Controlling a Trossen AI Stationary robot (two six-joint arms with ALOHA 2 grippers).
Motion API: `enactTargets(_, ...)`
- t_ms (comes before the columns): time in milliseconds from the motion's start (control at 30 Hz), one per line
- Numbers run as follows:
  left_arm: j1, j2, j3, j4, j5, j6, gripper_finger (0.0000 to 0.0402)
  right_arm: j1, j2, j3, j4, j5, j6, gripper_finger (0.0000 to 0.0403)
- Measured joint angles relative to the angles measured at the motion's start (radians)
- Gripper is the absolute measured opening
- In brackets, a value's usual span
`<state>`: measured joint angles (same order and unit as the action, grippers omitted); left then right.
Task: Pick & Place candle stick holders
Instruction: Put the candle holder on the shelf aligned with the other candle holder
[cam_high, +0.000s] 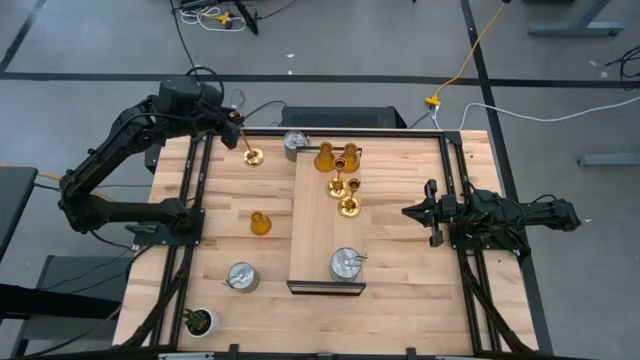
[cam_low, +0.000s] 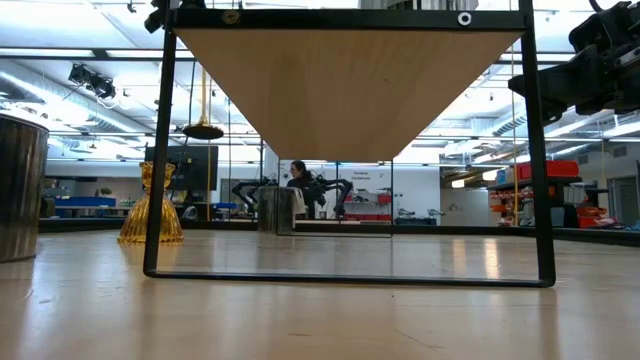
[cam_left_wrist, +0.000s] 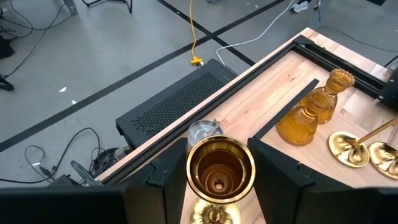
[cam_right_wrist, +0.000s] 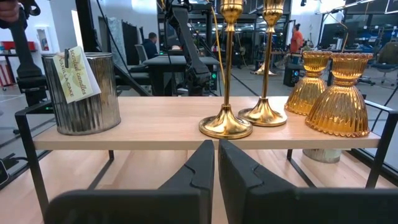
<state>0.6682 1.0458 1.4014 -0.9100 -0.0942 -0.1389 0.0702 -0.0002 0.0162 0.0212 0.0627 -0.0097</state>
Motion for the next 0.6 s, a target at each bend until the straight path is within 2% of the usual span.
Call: enactTargets(600,0.000,0.000,0.000,0.000,0.014,-0.006,0.0156,0.000,0.000,0.000,0.000,0.000,0.000,0.0027)
